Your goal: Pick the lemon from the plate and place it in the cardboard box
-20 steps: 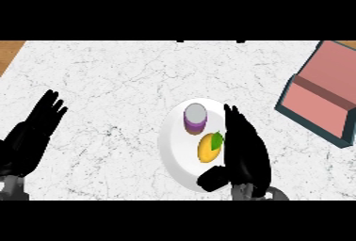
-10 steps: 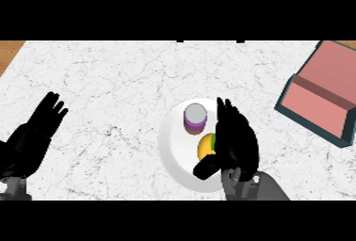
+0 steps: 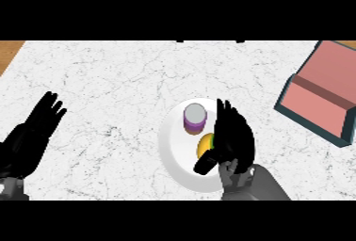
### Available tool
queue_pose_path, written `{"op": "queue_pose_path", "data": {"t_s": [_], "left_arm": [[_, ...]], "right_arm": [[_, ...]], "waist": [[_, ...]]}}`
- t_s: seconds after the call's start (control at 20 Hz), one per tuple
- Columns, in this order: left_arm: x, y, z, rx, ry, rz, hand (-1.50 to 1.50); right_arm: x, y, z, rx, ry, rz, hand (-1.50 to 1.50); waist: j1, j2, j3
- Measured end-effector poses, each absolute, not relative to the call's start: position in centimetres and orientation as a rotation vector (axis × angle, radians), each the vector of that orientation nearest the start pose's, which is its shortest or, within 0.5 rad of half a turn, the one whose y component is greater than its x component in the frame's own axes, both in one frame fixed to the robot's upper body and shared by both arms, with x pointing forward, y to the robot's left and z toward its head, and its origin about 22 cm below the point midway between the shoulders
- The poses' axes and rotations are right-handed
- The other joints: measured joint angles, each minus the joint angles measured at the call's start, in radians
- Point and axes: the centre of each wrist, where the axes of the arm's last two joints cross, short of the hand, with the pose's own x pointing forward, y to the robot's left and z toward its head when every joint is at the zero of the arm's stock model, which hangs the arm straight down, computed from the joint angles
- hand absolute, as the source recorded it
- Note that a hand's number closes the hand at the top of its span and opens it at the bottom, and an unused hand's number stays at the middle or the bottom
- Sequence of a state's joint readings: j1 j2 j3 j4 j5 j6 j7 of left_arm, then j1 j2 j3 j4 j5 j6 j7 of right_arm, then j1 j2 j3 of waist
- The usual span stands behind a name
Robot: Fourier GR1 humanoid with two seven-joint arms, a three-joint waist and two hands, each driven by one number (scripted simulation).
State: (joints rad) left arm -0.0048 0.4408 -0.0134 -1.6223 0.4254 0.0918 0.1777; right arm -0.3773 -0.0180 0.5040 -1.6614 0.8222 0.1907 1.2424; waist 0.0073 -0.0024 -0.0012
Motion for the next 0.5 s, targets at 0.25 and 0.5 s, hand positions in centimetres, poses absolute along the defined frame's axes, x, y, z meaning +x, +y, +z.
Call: {"op": "queue_pose_path", "data": {"t_s": [0.25, 0.5], "left_arm": [[24.5, 31.9, 5.1, 0.053, -1.444, 0.041, 0.0], [24.8, 31.9, 4.9, 0.056, -1.445, 0.046, 0.0]], "right_arm": [[26.9, -7.6, 9.9, -0.832, -0.861, 0.788, -1.5], [27.2, -7.6, 8.9, -0.829, -0.821, 0.804, -1.5]], "waist": [[0.0, 0.0, 0.0], [-0.002, 0.001, 0.0]]}}
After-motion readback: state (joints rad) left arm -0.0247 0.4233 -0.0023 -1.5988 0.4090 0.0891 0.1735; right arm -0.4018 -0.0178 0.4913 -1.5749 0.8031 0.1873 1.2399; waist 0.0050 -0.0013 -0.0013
